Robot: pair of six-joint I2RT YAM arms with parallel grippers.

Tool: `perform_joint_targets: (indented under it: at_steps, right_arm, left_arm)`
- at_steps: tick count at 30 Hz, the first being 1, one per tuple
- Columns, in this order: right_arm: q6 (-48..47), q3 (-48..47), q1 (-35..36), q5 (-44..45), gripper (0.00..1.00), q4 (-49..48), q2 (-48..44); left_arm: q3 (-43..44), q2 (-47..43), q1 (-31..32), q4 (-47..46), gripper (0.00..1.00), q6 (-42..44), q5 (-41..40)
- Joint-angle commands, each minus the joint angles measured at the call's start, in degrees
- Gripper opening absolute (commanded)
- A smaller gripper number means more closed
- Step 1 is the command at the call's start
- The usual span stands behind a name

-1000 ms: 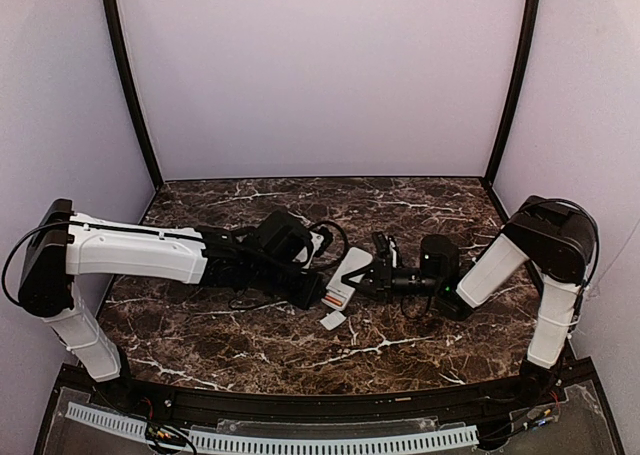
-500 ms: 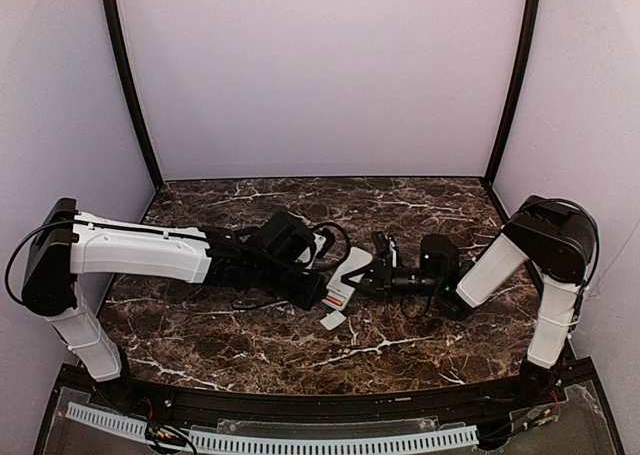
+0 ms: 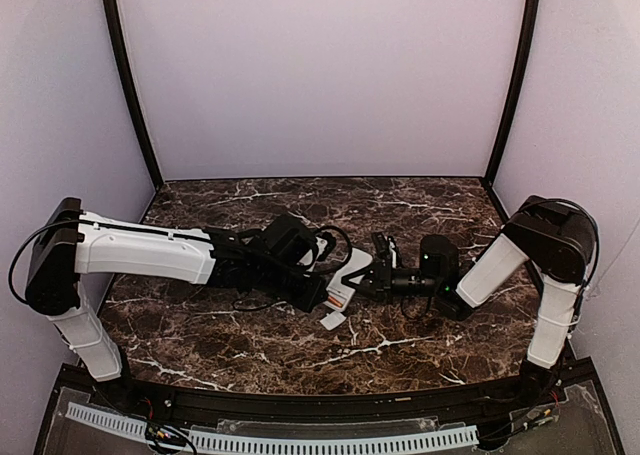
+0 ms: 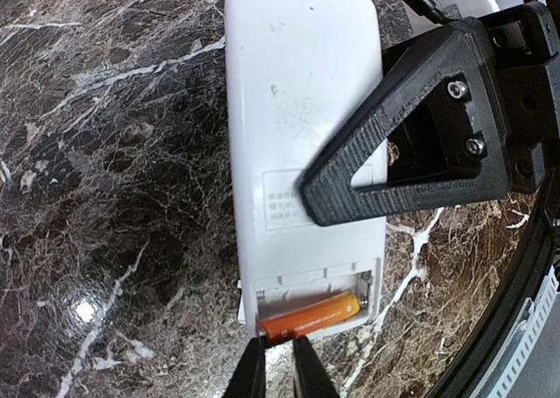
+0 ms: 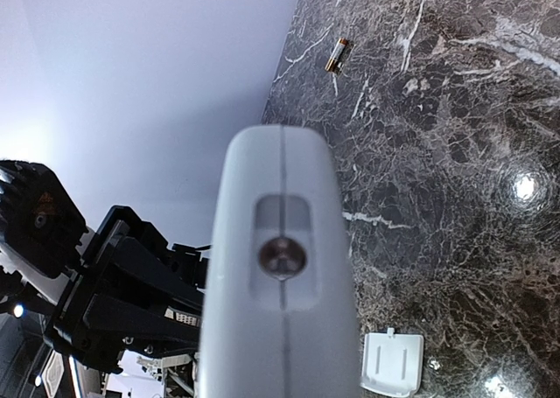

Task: Load the batteries into the remote control
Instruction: Load the battery into the battery compartment.

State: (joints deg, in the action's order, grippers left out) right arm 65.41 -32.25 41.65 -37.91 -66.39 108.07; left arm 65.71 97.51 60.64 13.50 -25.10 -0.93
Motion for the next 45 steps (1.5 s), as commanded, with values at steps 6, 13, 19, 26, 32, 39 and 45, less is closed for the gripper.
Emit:
perform_joint_targets:
  at_steps: [6, 13, 19, 26, 32, 39, 45]
  right_arm:
    - [-0.46, -1.24, 0.80, -1.11, 0.00, -3.14, -1.18]
    - [-0.50, -1.35, 0.80, -1.12, 0.00, -2.89, -1.02]
    - [-0.43, -1.60, 0.76, -1.28, 0.00, -2.87, -0.80]
    - [-0.28, -1.66, 0.80, -1.39, 0.00, -3.04, -0.66]
    - [-0.20, -1.63, 0.76, -1.47, 0.00, -3.22, -0.58]
    - [0.01, -1.08, 0.69, -1.42, 0.00, -4.45, -0.76]
    - [-0.01, -1.06, 0.60, -1.98, 0.00, -5.84, -0.53]
  left_arm:
    - [2.41, -1.53, 0.18, 4.22, 0.21, 2.47, -2.19]
    - [3.55, -1.97, 0.24, 5.33, 0.25, 4.35, -3.57]
    - [3.80, -1.68, 0.20, 4.71, 0.22, 4.65, -2.65]
    - [3.75, -1.03, 0.20, 4.35, 0.15, 4.68, -1.89]
    - [3.55, -0.80, 0.18, 4.36, 0.12, 4.45, -1.25]
    - [2.61, -0.60, 0.20, 4.46, 0.10, 4.23, -0.36]
    - [1.89, -0.44, 0.18, 3.60, 0.09, 3.79, 0.74]
